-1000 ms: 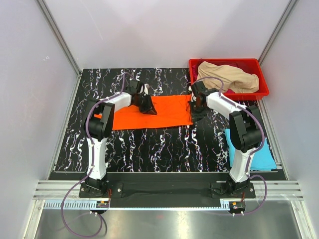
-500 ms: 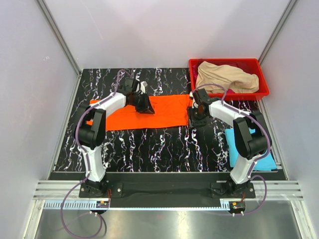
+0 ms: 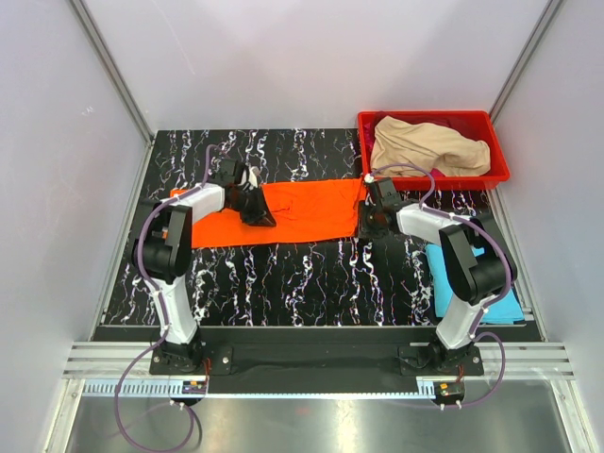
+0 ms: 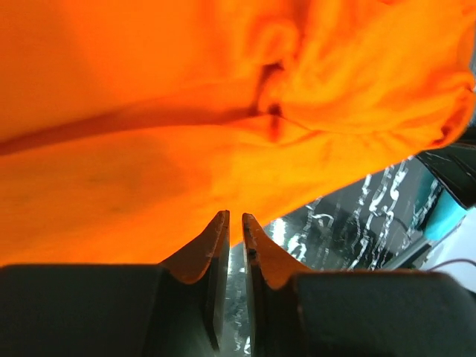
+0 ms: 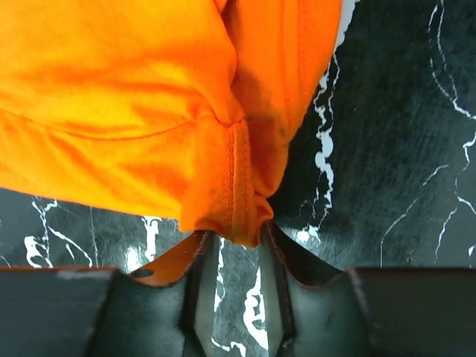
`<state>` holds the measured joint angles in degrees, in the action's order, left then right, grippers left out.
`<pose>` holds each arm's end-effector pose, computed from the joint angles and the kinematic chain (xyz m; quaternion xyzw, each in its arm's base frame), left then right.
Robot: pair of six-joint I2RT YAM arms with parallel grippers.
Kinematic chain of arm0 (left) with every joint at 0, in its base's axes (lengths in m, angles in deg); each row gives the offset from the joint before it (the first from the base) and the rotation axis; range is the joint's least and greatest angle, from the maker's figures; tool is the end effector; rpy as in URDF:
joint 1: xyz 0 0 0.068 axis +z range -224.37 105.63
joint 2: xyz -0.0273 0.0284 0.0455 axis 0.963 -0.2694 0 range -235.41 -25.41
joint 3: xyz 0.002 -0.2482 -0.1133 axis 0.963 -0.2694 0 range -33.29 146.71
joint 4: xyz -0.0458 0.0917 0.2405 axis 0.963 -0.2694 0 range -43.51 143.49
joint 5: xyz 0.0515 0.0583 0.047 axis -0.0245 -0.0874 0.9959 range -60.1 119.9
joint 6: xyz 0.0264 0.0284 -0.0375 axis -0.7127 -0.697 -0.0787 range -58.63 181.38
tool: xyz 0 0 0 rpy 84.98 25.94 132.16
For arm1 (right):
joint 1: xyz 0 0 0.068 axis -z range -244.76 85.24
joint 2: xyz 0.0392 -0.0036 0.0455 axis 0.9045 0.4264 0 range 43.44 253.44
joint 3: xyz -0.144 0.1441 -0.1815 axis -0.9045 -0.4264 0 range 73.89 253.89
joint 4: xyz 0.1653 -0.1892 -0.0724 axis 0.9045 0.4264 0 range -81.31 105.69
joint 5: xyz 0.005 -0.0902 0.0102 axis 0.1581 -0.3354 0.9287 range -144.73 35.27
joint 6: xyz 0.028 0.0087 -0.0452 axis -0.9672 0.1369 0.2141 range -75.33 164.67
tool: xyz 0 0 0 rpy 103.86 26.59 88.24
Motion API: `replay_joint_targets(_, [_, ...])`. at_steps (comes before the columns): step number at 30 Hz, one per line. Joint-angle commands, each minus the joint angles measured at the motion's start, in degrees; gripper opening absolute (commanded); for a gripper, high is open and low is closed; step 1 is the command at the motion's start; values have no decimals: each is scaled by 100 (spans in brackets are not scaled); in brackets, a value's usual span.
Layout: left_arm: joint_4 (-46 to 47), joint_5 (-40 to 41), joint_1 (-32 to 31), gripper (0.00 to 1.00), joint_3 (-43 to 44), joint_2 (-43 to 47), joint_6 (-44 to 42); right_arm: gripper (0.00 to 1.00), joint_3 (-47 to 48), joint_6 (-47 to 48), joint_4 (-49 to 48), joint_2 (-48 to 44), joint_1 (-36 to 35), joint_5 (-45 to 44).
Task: Fold and stack the t-shirts
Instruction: Fold the tshirt
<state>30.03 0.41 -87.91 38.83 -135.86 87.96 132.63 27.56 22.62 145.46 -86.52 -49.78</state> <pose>0.3763 -0.1086 0.1635 -0.0449 0.9389 -0.3128 0.1367 0.3275 0.1340 0.1555 -0.0510 0.9572 0.1328 0.2521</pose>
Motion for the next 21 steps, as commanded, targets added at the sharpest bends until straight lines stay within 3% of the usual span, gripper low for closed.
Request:
replay_joint_targets(1, [-26,58,27,17,110,-186,-180,32,-108,-153,-391,11,-21,-319])
replay_joint_targets(11, [-158,190,36,17,110,-371,-295,33,-337,-13,-224,-279,-30,-599])
replay_joint_targets(13, [-150,199,44,17,118,-398,-295,26,-407,58,-224,-358,-21,-583])
replay_joint_targets(15, [-158,199,44,17,136,-450,-303,10,-399,110,-181,-332,-30,-600])
replay_joint_targets(17, [-211,242,44,17,153,-494,-304,0,-285,119,-76,-297,-21,-776])
replay_joint_targets(21, [-334,365,71,16,119,-600,-347,0,75,198,328,-174,-21,-1136])
